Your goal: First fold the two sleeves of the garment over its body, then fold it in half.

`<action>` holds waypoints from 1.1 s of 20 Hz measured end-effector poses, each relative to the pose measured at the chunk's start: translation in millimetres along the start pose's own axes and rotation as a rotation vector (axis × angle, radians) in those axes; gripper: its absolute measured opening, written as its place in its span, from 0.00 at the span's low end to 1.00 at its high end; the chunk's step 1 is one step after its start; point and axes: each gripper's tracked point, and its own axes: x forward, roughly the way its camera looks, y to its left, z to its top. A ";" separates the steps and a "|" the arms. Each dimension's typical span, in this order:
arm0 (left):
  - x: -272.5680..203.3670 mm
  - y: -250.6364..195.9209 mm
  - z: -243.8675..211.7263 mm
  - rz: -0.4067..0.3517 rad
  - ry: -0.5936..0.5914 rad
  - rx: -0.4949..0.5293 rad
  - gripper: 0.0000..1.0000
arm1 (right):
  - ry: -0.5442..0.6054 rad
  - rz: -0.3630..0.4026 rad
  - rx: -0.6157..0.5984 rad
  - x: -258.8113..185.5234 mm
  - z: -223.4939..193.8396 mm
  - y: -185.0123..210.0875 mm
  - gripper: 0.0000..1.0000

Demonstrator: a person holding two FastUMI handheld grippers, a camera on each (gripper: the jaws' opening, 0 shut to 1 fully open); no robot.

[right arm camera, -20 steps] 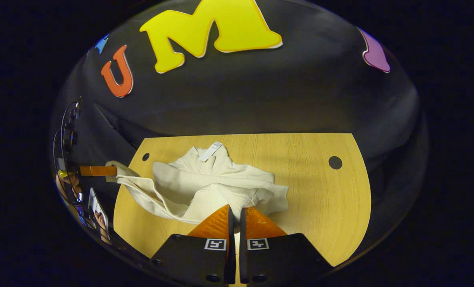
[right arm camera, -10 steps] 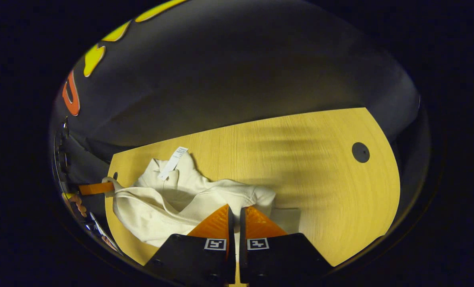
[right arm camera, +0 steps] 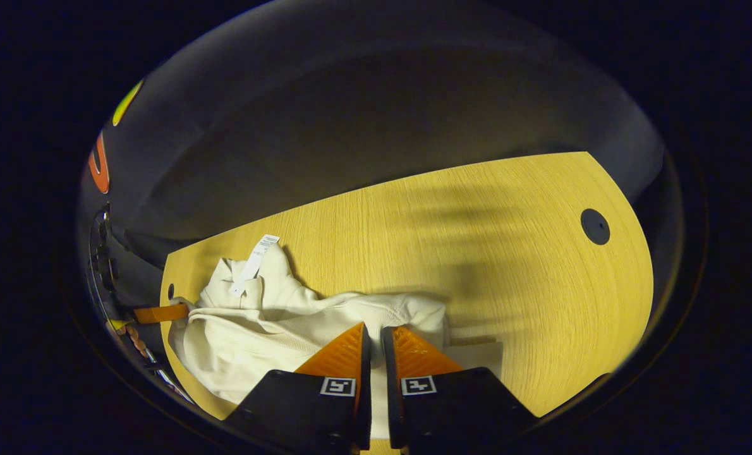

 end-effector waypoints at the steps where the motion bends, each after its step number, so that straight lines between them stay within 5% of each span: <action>1: 0.0 -2.9 1.1 -0.010 0.000 0.014 0.11 | -0.009 0.009 -0.018 -4.2 1.6 4.5 0.19; 3: -6.4 -10.8 -0.1 -0.024 0.007 0.037 0.22 | -0.030 0.012 -0.059 -12.4 4.8 9.6 0.29; 7: -22.0 -15.4 5.9 0.017 -0.029 0.061 0.74 | -0.110 0.014 -0.119 -43.0 19.7 21.8 0.63; 9: -35.7 -20.1 6.6 0.016 -0.061 0.045 0.85 | -0.156 0.003 -0.146 -63.3 26.7 22.2 0.85; 11: -60.6 -23.7 6.1 0.016 -0.114 0.040 0.89 | -0.217 -0.033 -0.179 -88.0 35.2 16.3 0.95; 13: -94.0 -26.9 11.4 0.028 -0.206 0.051 0.99 | -0.282 -0.026 -0.203 -117.9 41.6 19.4 0.96; 22: -305.5 -49.1 -7.7 0.038 -0.664 0.015 0.99 | -0.573 0.038 -0.330 -321.3 14.1 34.5 0.93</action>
